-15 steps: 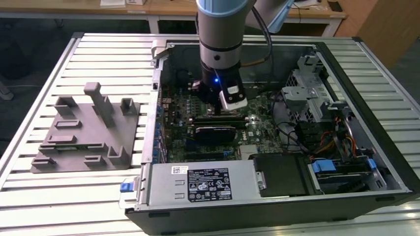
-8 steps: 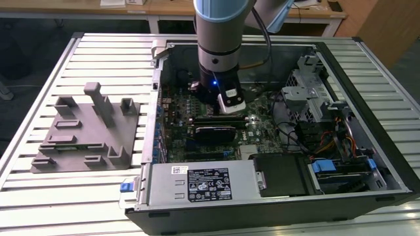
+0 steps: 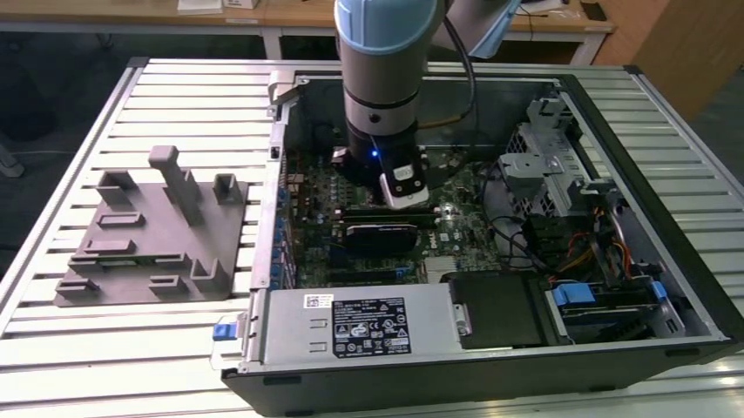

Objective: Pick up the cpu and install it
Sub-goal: 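Install the second cpu locking lever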

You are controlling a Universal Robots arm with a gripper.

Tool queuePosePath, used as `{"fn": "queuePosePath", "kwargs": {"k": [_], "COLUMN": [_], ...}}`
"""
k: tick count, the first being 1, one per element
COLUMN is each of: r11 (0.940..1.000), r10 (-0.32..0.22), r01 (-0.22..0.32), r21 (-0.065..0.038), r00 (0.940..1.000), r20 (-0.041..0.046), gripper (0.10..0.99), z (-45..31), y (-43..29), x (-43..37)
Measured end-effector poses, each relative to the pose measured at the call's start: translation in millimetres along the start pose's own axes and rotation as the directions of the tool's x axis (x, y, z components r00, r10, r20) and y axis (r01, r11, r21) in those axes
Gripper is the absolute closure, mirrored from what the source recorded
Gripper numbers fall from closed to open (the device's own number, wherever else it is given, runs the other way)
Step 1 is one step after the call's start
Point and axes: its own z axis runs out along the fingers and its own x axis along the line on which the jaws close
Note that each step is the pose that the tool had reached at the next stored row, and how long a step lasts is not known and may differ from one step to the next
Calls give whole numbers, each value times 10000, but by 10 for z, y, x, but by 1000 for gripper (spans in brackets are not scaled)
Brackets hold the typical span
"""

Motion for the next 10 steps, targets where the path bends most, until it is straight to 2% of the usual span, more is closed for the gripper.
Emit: {"fn": "queuePosePath", "kwargs": {"k": [3,10], "r11": [10000,9992], "r10": [-40,-147], "r01": [40,142], "r21": [-85,-374], "r00": [10000,9998], "r20": [-31,-124], "gripper": [980,980], "z": [9,58], "y": [-38,-94], "x": [13,35]}}
